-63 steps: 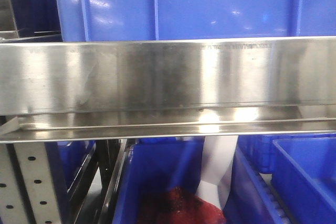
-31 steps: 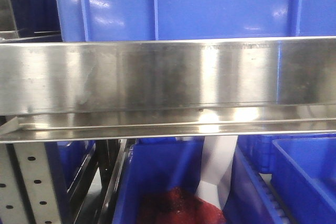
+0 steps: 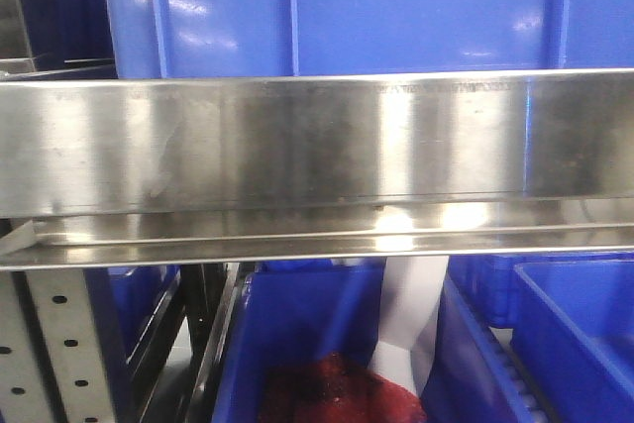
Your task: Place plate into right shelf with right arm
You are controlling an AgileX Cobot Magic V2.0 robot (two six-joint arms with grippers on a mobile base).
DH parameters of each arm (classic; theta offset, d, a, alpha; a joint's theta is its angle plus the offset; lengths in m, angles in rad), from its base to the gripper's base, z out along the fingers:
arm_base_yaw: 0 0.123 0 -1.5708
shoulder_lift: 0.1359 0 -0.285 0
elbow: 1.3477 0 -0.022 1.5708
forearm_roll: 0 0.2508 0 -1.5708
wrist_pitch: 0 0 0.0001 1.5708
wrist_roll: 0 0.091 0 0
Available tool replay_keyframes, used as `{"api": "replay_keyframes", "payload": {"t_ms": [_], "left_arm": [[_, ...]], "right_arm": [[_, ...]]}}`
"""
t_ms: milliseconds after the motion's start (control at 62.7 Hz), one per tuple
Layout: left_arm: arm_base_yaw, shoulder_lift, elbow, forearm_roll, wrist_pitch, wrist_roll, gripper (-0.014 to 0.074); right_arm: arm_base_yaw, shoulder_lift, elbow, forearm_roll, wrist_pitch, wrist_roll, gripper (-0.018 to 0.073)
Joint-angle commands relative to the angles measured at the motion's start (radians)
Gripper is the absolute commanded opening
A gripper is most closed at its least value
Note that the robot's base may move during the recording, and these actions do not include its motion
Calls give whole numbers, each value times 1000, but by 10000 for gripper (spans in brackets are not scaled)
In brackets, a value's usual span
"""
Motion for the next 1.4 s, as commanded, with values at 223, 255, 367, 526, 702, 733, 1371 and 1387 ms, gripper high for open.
{"api": "replay_keyframes", "payload": {"t_ms": [223, 255, 367, 526, 702, 733, 1371, 1387], "left_arm": [[1, -6, 10, -6, -86, -3, -47], [1, -6, 10, -6, -86, -3, -47], [1, -6, 10, -6, -86, -3, -47], [1, -6, 10, -6, -86, -3, -47], [1, -6, 10, -6, -86, -3, -47], [1, -6, 10, -6, -86, -3, -47], [1, -6, 10, -6, -86, -3, -47], [1, -6, 10, -6, -86, -3, -47]], "right_arm": [[-5, -12, -5, 7, -53, -11, 56], [-5, -12, -5, 6, -49, -11, 56], [-3, -12, -5, -14, -35, -11, 56], [-2, -12, -5, -23, -34, -10, 56], [-2, -12, -5, -23, -34, 11, 56], [-2, -12, -5, -23, -34, 18, 56], [-2, -12, -5, -59, -15, 22, 56], [-2, -12, -5, -59, -15, 21, 56]]}}
